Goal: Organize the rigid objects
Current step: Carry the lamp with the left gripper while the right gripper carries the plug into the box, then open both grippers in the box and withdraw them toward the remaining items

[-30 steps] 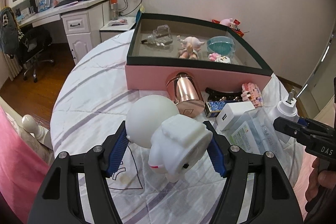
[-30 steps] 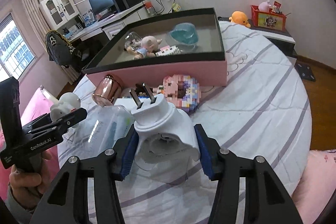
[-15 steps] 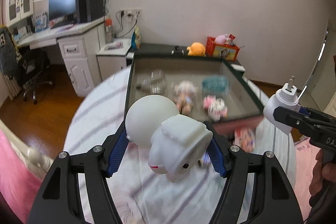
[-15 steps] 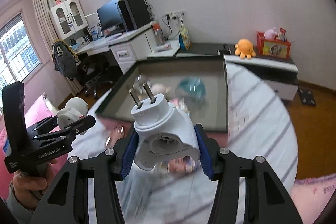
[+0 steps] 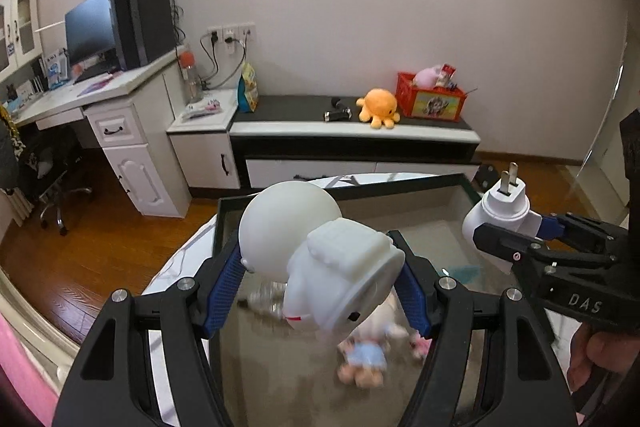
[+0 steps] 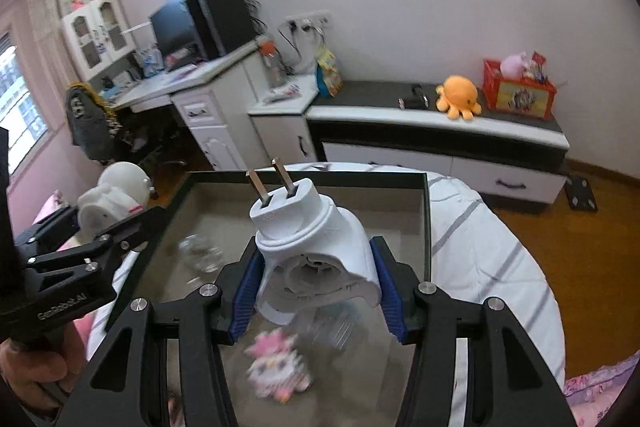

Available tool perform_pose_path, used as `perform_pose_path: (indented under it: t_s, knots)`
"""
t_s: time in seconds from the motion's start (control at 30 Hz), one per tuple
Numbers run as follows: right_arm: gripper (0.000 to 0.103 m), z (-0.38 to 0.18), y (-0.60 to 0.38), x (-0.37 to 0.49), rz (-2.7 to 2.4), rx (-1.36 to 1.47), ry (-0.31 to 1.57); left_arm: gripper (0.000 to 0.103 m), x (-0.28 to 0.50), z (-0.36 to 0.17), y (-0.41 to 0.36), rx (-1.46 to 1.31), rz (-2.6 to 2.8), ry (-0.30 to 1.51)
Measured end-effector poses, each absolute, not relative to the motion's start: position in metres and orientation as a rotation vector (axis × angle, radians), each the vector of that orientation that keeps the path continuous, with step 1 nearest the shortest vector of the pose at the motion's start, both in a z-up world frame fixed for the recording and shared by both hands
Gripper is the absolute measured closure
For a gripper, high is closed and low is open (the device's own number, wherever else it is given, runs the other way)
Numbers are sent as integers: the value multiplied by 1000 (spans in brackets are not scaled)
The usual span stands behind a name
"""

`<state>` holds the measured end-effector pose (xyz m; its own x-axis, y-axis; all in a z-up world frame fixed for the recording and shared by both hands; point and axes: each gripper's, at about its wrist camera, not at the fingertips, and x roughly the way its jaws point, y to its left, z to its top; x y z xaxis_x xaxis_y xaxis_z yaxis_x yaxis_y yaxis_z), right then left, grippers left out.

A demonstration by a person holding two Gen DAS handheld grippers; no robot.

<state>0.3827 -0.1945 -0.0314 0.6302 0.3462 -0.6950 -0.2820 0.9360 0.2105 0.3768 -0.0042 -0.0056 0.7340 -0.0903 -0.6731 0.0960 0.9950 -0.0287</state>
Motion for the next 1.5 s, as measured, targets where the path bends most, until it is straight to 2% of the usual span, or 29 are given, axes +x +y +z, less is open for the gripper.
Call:
perform_pose_path:
  t_s: [0.2, 0.4, 0.43, 0.5, 0.53, 0.63, 0.73, 1.5]
  knots:
    - [49, -59, -189, 411, 340, 79, 881, 33, 423, -38, -8, 1, -110, 830]
    - [48, -62, -182, 421, 307, 34, 898, 32, 437, -57, -12, 0, -118, 894]
    - [46, -63, -182, 421, 300, 36, 900, 32, 435, -57, -11, 0, -119, 888]
    - [32, -64, -183, 421, 301, 43, 904, 17, 431, -55, -13, 22, -118, 879]
    - [21, -64, -183, 420, 300, 43, 907, 16, 429, -54, -13, 35, -102, 871]
    - [17, -61, -185, 416, 296, 49, 903, 6, 421, -49, -5, 14, -94, 861]
    - [0, -54, -191, 406, 279, 81, 893, 0, 406, -40, 4, -18, -98, 845]
    - [0, 27, -191, 228, 250, 140, 641, 0, 208, 42, 36, -61, -11, 603]
